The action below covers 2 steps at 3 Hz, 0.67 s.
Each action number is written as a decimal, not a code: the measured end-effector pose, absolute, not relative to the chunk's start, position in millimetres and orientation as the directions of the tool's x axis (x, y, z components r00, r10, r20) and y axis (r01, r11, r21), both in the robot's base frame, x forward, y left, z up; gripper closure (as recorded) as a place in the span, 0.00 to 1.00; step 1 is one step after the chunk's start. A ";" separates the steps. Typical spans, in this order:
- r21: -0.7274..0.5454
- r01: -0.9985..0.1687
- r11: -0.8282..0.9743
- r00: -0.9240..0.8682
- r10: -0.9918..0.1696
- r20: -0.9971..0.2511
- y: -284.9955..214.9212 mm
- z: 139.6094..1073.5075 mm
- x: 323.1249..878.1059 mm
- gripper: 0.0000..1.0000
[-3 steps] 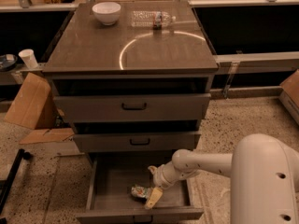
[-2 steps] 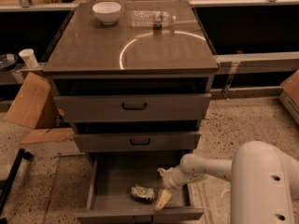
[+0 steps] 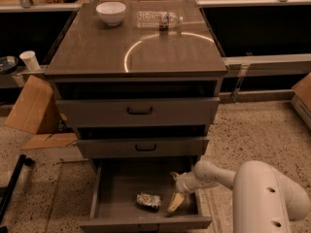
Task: Pick 7up can from bottom drawer and place on counter
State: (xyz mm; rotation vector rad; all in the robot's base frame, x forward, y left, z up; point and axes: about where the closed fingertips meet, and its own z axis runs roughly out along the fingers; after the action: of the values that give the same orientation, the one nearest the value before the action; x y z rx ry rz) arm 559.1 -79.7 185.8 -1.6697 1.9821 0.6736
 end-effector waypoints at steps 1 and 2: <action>0.068 -0.990 0.125 -0.139 -0.758 -0.637 -60.9 179.2 564.9 0.00; 0.043 -0.993 0.107 -0.110 -0.766 -0.633 -36.8 176.1 572.1 0.00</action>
Offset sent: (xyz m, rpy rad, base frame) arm 0.0261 0.0690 -0.0109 -0.0148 -0.0721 0.0504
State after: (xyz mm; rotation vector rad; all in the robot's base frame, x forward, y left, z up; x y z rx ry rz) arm 572.1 -36.8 176.1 -1.7094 1.9337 0.6571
